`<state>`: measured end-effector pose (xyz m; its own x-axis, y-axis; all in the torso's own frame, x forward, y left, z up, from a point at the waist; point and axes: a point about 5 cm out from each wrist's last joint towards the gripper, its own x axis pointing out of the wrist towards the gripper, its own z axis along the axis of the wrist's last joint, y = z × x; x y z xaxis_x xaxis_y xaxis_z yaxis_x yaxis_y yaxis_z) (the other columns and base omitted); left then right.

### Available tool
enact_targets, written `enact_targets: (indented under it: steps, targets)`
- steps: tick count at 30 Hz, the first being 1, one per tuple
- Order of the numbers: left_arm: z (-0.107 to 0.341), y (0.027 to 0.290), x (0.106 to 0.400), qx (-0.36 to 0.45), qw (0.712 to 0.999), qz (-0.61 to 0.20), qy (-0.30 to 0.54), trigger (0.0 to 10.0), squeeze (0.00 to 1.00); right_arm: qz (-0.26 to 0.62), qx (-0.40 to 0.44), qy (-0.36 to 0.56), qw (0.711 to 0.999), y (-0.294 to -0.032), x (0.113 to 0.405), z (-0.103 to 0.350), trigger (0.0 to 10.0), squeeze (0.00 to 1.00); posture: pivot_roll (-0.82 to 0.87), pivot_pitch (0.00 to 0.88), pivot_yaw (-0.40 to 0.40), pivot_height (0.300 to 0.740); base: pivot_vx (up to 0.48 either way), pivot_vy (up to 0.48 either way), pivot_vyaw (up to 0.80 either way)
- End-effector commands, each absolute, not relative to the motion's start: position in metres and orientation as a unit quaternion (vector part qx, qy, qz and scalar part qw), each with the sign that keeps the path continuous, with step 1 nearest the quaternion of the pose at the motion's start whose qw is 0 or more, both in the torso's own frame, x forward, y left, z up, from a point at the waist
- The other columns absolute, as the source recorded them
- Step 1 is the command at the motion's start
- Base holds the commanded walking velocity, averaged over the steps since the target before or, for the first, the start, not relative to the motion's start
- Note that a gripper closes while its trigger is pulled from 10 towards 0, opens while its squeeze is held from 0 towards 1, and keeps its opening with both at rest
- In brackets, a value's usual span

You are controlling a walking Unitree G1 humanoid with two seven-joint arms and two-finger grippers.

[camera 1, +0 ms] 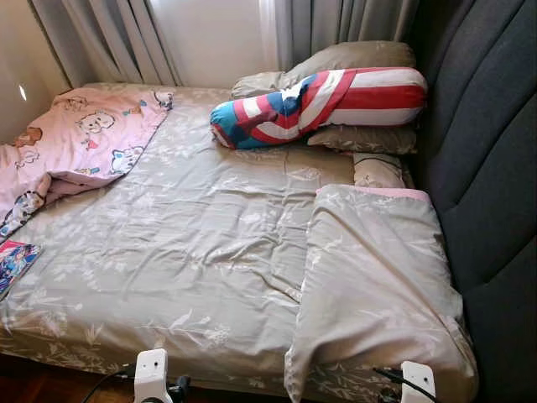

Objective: Clean up the room

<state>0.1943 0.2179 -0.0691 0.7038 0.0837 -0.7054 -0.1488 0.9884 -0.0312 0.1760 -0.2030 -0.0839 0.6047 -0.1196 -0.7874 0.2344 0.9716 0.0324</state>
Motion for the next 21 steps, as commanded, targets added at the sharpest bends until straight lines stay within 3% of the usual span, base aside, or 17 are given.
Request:
enact_targets:
  steps: [1,21]
  targets:
    - [-0.0722,0.2234,0.1875,-0.033,0.915,0.068,0.396,10.0,0.00,-0.098,0.073,0.437,0.891,-0.1985,0.1761,-0.0848,10.0,0.00,0.01,0.122,0.042,0.740,0.000,0.296,0.00]
    - [-0.0756,0.2275,0.1794,-0.032,0.910,0.077,0.406,10.0,0.00,-0.090,0.070,0.448,0.887,-0.1944,0.1711,-0.0879,10.0,0.00,0.01,0.140,0.039,0.740,0.000,0.305,0.00]
